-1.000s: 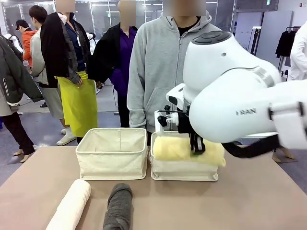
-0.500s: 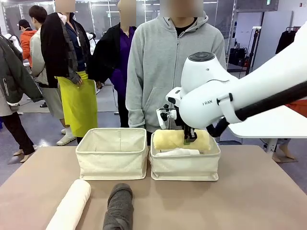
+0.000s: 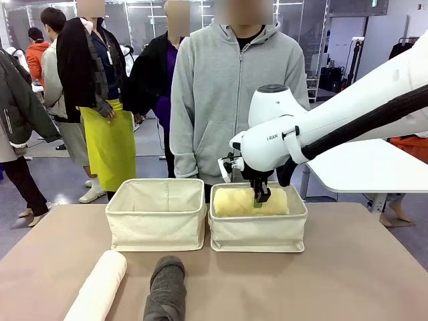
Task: Divide the towels into two baskets.
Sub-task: Pick up one hotel-folded towel from the bottom of the table and place it in the Fabric basket indicated by the person.
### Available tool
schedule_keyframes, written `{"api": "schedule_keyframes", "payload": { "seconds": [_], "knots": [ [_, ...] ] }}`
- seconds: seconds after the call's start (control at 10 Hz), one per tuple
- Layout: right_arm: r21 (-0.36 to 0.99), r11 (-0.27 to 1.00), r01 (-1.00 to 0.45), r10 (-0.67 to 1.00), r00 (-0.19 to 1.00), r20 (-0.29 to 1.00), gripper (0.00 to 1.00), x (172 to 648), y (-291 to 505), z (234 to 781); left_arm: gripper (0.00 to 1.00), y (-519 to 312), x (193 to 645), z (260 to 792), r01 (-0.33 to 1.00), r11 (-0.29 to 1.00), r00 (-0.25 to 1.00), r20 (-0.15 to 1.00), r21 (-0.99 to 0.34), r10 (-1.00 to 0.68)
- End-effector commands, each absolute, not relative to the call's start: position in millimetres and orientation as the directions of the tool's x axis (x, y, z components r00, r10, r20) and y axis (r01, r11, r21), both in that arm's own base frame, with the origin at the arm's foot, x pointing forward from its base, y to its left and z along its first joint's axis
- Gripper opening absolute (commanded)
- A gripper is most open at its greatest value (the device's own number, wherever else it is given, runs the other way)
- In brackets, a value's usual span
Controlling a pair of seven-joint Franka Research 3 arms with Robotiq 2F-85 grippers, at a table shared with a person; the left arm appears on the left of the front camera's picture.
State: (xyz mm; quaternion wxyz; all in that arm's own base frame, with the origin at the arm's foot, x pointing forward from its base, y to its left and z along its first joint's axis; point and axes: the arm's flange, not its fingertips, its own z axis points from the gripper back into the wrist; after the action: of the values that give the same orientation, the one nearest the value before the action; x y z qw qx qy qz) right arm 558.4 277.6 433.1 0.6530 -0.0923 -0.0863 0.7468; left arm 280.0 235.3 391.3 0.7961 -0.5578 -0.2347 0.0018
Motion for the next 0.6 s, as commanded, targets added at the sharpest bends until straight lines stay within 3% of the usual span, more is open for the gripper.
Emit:
{"api": "schedule_keyframes", "payload": {
  "seconds": [0.0, 0.3, 0.5],
  "knots": [
    [-0.202, -0.174, -0.964, 0.985, -0.170, -0.035, 0.45, 565.8, 280.8, 432.3, 1.00, 236.4, 278.3, 394.1, 0.267, 0.370, 0.885, 0.378, -0.890, 0.271],
    [-0.190, -0.169, -0.967, 0.986, -0.166, -0.030, 1.00, 567.4, 279.4, 425.9, 1.00, 236.4, 278.3, 394.1, 0.267, 0.370, 0.885, 0.378, -0.890, 0.271],
    [-0.192, -0.165, -0.967, 0.986, -0.157, -0.060, 1.00, 564.6, 281.1, 427.0, 1.00, 236.4, 278.3, 394.1, 0.267, 0.370, 0.885, 0.378, -0.890, 0.271]
  ]
}}
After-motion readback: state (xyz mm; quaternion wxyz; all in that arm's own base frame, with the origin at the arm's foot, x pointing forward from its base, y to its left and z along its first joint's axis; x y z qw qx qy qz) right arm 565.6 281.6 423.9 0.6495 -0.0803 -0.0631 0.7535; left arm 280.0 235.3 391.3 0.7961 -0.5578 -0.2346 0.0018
